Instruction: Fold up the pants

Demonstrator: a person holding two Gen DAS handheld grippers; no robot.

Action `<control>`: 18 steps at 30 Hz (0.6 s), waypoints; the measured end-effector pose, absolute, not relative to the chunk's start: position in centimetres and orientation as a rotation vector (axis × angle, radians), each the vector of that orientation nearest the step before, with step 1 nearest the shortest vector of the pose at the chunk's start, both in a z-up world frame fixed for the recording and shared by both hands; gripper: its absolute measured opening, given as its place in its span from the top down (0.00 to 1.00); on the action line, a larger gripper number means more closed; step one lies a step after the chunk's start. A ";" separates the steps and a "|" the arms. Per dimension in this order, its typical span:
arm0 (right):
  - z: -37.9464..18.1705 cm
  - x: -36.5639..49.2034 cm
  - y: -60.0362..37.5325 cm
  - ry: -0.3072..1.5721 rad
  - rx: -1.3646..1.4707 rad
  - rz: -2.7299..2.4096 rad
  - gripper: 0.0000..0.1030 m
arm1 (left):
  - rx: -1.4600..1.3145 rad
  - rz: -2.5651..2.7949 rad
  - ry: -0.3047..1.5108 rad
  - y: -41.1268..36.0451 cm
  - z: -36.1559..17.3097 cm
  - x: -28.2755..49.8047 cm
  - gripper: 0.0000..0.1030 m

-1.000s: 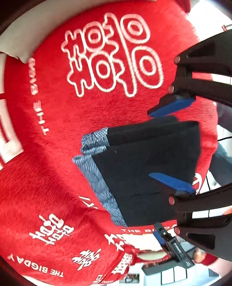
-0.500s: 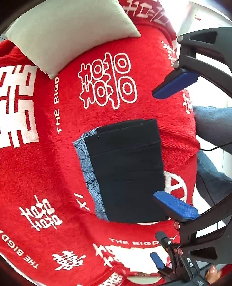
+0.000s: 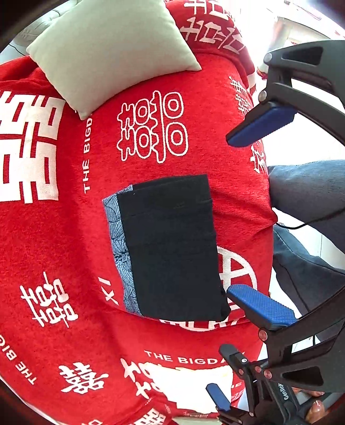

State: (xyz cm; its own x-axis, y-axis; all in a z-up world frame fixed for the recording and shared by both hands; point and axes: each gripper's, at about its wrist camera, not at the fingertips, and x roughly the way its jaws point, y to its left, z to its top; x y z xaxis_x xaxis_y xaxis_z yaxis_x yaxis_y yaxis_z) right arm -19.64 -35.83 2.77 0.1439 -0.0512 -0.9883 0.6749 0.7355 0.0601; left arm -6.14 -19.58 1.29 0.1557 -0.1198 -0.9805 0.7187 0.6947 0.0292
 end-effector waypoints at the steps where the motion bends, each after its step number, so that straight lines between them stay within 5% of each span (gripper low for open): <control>1: 2.8 -19.6 -35.8 1.340 0.570 -0.569 0.00 | 0.572 -0.648 1.288 -19.5 1.4 -6.2 0.01; 18: 3.6 -18.6 -34.6 1.346 0.489 -0.561 0.00 | 0.592 -0.655 1.238 -19.4 2.9 -6.1 0.01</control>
